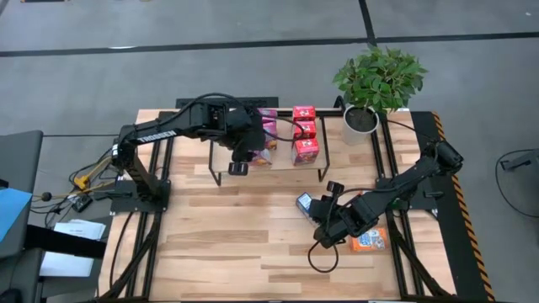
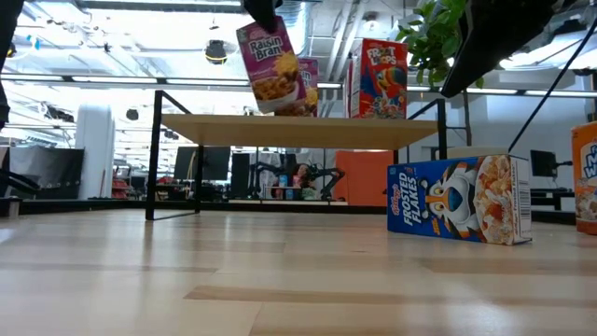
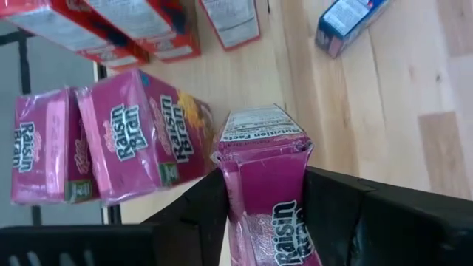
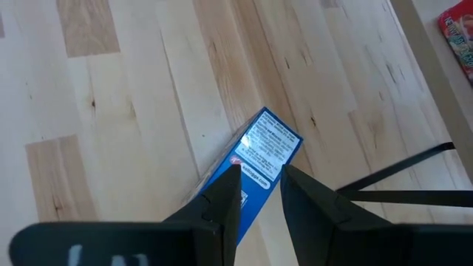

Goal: Stack cereal on shelf
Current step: Put the purple cereal box on the shelf aligned with the other purple cereal boxes, then put the blue cereal box on the shelf

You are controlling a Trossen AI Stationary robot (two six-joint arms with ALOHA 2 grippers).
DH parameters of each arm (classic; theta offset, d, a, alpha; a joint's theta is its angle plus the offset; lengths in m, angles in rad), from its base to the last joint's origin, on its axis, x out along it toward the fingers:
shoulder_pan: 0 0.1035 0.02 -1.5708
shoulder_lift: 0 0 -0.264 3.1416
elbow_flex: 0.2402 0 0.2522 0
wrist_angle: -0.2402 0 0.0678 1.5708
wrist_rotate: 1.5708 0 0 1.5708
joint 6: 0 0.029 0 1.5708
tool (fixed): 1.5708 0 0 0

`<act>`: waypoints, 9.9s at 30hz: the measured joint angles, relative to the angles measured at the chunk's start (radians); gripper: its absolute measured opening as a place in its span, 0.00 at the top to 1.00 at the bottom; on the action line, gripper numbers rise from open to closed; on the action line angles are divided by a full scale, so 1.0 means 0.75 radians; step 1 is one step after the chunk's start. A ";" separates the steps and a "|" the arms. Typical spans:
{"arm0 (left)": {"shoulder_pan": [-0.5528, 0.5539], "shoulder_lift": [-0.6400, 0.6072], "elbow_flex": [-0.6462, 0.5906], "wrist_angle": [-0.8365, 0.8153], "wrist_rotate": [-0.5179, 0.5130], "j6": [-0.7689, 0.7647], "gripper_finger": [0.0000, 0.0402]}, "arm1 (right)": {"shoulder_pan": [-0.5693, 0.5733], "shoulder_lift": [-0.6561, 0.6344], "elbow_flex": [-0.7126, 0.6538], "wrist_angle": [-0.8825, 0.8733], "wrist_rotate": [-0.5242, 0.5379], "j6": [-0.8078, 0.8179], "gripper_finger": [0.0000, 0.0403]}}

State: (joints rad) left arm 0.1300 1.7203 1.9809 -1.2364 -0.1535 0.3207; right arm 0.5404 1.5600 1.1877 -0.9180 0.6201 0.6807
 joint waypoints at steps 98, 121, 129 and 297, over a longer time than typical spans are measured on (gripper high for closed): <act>-0.318 -0.073 -0.286 0.389 -0.272 -0.180 1.00 | 0.022 -0.001 0.000 0.033 -0.026 0.000 0.71; -0.238 -0.335 -0.926 0.711 -0.483 -0.418 1.00 | 0.009 -0.001 -0.001 0.040 -0.025 -0.011 0.71; -0.218 -0.330 -0.926 0.813 -0.410 -0.363 1.00 | 0.009 -0.001 -0.001 0.044 -0.025 -0.011 0.71; -0.278 -0.898 -1.680 1.874 0.230 -0.529 0.35 | -0.300 -0.090 -0.129 1.136 -0.317 -0.640 0.57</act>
State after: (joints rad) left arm -0.0784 1.0465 0.7212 0.1687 0.0193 -0.0757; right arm 0.3157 1.4929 1.0908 -0.0658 0.3824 0.2008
